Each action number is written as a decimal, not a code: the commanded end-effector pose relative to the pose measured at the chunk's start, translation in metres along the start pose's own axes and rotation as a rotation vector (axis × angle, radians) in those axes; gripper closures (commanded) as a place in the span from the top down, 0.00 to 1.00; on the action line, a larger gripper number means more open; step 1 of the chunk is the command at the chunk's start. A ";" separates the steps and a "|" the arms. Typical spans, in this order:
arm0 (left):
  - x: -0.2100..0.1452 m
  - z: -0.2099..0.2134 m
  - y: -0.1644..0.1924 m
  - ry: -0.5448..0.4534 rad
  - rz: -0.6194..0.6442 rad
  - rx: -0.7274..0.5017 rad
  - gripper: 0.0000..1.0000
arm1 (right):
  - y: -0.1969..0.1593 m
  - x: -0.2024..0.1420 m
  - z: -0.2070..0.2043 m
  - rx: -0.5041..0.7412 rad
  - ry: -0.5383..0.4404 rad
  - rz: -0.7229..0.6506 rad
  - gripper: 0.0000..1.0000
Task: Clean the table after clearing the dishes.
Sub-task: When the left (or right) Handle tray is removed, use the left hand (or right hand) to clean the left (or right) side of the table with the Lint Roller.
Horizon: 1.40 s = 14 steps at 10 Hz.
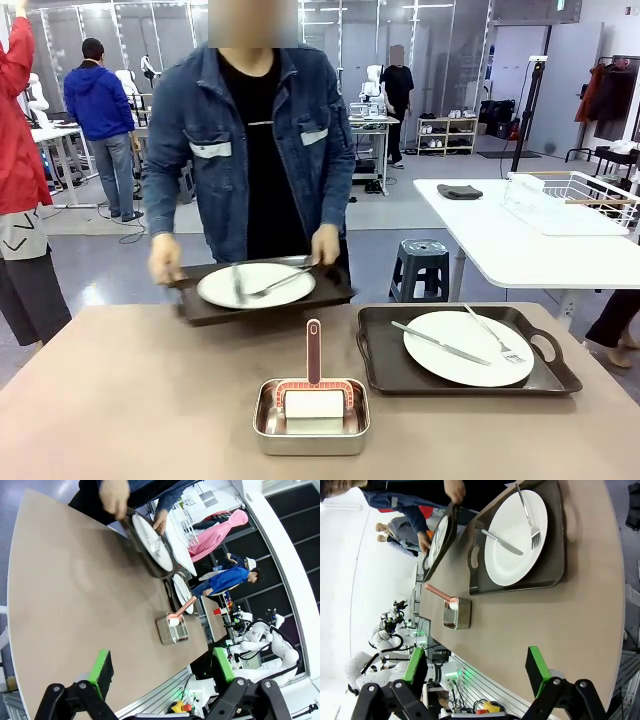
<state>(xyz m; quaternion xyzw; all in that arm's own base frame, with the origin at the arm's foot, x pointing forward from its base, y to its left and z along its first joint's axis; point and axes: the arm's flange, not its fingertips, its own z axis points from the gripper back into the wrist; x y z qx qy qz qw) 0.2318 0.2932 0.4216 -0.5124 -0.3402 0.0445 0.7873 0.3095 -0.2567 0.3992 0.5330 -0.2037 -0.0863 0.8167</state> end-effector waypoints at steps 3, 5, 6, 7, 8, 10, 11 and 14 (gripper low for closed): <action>0.026 -0.015 -0.034 0.049 -0.101 0.067 1.00 | 0.004 -0.001 0.002 0.010 -0.004 0.004 1.00; 0.095 -0.094 -0.125 0.236 -0.317 0.192 1.00 | 0.004 -0.001 0.002 0.010 -0.004 0.004 1.00; 0.117 -0.165 -0.181 0.380 -0.500 0.265 1.00 | 0.004 -0.001 0.002 0.010 -0.004 0.004 1.00; 0.126 -0.232 -0.230 0.488 -0.634 0.268 1.00 | 0.004 -0.001 0.002 0.010 -0.004 0.004 1.00; 0.124 -0.299 -0.273 0.617 -0.744 0.290 1.00 | 0.004 -0.001 0.002 0.010 -0.004 0.004 1.00; 0.093 -0.414 -0.334 0.883 -0.935 0.313 1.00 | 0.004 -0.001 0.002 0.010 -0.004 0.004 1.00; 0.076 -0.459 -0.348 0.979 -0.998 0.327 1.00 | 0.004 -0.001 0.002 0.010 -0.004 0.004 1.00; 0.009 -0.551 -0.338 1.228 -1.103 0.331 1.00 | 0.004 -0.001 0.002 0.010 -0.004 0.004 1.00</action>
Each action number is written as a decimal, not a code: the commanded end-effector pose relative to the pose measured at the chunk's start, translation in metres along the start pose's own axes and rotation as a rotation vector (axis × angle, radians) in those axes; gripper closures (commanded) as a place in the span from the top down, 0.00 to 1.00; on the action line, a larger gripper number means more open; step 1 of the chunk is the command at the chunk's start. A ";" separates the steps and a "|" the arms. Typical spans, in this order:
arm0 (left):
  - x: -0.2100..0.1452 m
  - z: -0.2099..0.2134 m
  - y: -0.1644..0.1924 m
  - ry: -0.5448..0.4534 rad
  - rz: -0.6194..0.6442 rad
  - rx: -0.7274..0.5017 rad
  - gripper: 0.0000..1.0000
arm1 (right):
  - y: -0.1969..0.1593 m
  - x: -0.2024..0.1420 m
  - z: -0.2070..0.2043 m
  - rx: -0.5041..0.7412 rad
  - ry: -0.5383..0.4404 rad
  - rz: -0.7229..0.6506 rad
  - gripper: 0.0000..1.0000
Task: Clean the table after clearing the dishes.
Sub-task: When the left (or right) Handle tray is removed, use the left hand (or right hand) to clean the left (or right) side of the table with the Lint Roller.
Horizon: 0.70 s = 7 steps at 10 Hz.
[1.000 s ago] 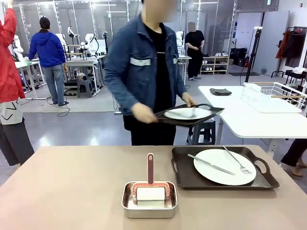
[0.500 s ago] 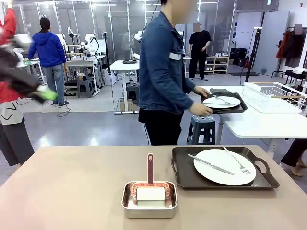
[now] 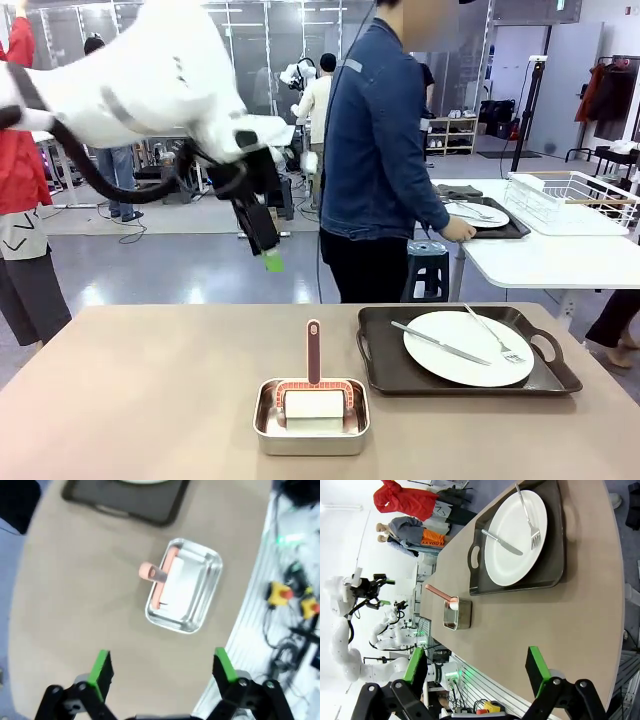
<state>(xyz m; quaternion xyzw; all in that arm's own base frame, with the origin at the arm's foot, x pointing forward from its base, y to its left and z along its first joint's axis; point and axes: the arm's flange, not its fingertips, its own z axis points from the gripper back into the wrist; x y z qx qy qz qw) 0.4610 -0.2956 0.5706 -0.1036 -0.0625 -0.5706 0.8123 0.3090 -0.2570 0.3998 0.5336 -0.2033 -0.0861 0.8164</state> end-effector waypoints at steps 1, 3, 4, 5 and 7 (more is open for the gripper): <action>0.000 -0.012 0.001 0.086 -0.046 -0.003 1.00 | 0.004 -0.001 0.001 0.009 -0.005 0.005 1.00; 0.006 -0.022 0.002 0.051 -0.028 -0.006 1.00 | 0.004 -0.001 0.001 0.009 -0.005 0.005 1.00; 0.006 -0.022 0.002 0.051 -0.028 -0.006 1.00 | 0.004 -0.001 0.001 0.009 -0.005 0.005 1.00; 0.006 -0.022 0.002 0.051 -0.028 -0.006 1.00 | 0.004 -0.001 0.001 0.009 -0.005 0.005 1.00; 0.006 -0.022 0.002 0.051 -0.028 -0.006 1.00 | 0.004 -0.001 0.001 0.009 -0.005 0.005 1.00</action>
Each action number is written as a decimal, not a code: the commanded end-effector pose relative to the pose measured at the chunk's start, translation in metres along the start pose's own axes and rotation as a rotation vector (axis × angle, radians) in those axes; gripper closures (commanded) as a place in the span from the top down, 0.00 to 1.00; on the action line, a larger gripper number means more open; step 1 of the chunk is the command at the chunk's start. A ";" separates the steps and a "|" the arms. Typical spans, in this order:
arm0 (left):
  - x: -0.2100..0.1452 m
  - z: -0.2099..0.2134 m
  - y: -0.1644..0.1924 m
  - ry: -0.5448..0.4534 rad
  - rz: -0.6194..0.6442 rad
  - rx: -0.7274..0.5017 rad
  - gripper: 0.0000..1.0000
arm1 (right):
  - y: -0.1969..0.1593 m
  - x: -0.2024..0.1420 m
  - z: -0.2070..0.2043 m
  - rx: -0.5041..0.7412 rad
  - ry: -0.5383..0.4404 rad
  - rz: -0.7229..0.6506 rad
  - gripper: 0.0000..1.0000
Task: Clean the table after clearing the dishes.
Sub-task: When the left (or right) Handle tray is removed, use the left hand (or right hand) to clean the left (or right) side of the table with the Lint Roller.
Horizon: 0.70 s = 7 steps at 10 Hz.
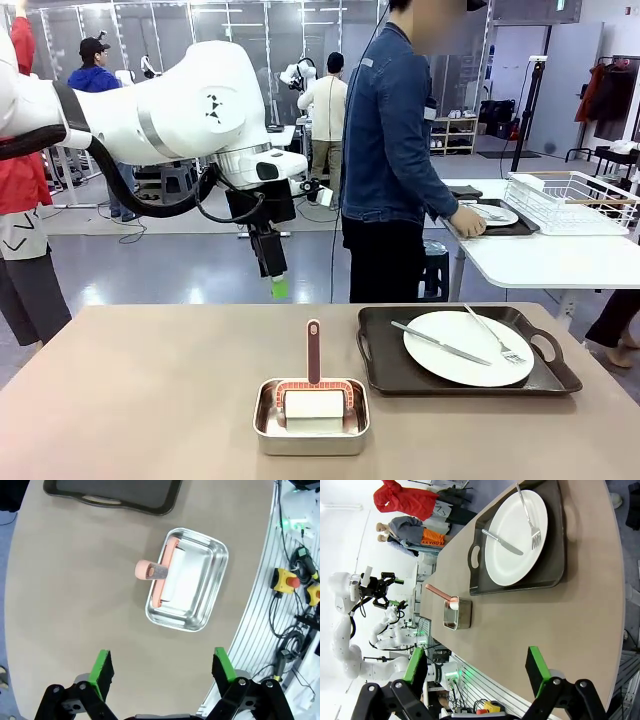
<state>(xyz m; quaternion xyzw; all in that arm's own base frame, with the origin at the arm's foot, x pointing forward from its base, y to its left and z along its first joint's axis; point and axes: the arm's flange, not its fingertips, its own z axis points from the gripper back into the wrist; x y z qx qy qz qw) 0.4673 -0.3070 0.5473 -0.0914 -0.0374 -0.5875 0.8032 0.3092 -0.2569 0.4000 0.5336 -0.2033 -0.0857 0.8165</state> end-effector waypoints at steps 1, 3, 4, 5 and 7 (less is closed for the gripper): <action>0.000 0.000 0.000 0.000 0.000 0.000 1.00 | 0.004 -0.001 0.001 0.009 -0.005 0.004 1.00; 0.037 -0.020 0.002 0.112 -0.127 0.112 1.00 | 0.004 -0.001 0.001 0.009 -0.005 0.004 1.00; 0.050 -0.027 0.005 0.113 -0.149 0.091 1.00 | 0.004 -0.001 0.001 0.009 -0.005 0.004 1.00; 0.060 -0.037 0.006 0.150 -0.154 0.069 1.00 | 0.004 -0.001 0.001 0.009 -0.005 0.004 1.00; 0.074 -0.061 0.003 0.140 -0.168 0.021 1.00 | 0.004 -0.001 0.001 0.009 -0.005 0.004 1.00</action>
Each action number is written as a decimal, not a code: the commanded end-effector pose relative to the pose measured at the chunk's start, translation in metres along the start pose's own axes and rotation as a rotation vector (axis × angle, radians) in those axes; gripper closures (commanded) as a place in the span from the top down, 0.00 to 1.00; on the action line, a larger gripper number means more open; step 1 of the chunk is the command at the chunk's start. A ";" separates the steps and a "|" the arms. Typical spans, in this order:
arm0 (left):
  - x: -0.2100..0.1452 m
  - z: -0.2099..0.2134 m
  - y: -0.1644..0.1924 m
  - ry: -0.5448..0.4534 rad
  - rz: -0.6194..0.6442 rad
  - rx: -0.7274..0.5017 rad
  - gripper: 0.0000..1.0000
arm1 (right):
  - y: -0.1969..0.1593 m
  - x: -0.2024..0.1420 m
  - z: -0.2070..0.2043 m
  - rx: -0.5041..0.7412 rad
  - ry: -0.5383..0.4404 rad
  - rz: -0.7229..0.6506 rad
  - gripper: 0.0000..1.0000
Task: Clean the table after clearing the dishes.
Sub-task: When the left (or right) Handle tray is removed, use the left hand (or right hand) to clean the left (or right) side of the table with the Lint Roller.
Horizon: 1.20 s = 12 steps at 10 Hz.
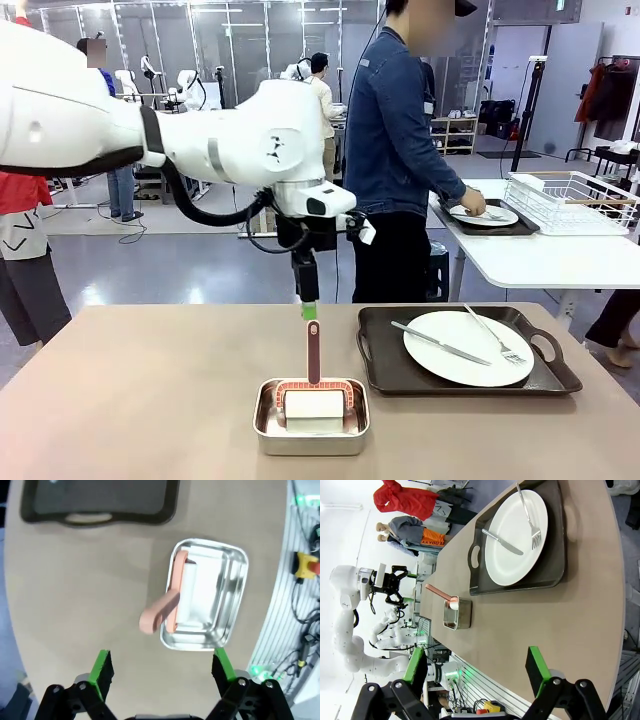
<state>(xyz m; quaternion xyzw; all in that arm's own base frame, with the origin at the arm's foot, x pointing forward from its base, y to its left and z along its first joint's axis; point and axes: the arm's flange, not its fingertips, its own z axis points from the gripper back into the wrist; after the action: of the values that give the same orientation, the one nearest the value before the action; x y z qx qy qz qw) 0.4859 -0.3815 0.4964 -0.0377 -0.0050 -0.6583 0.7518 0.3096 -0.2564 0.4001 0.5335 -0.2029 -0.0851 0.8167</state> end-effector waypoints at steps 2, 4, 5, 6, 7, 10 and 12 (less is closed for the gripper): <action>0.014 -0.021 0.006 0.039 -0.011 -0.078 1.00 | 0.004 -0.001 0.002 0.009 -0.007 0.004 1.00; 0.014 -0.037 0.011 0.042 0.004 -0.108 1.00 | 0.004 -0.001 0.002 0.009 -0.007 0.004 1.00; 0.016 -0.044 0.013 0.048 0.000 -0.135 1.00 | 0.004 -0.001 0.002 0.009 -0.007 0.004 1.00; 0.019 -0.054 0.012 0.060 -0.007 -0.158 1.00 | 0.004 -0.001 0.002 0.009 -0.007 0.004 1.00; 0.020 -0.061 0.012 0.078 -0.014 -0.169 1.00 | 0.004 -0.001 0.002 0.009 -0.007 0.004 1.00; 0.020 -0.071 0.010 0.078 -0.006 -0.177 0.81 | 0.004 -0.001 0.002 0.009 -0.007 0.004 1.00; 0.020 -0.075 0.012 0.076 -0.009 -0.183 0.22 | 0.004 -0.001 0.002 0.009 -0.007 0.004 1.00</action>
<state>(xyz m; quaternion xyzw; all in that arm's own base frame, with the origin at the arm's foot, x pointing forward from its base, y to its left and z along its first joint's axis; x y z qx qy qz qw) 0.4966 -0.4032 0.4188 -0.0742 0.0808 -0.6639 0.7397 0.3096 -0.2564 0.4001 0.5335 -0.2029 -0.0851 0.8167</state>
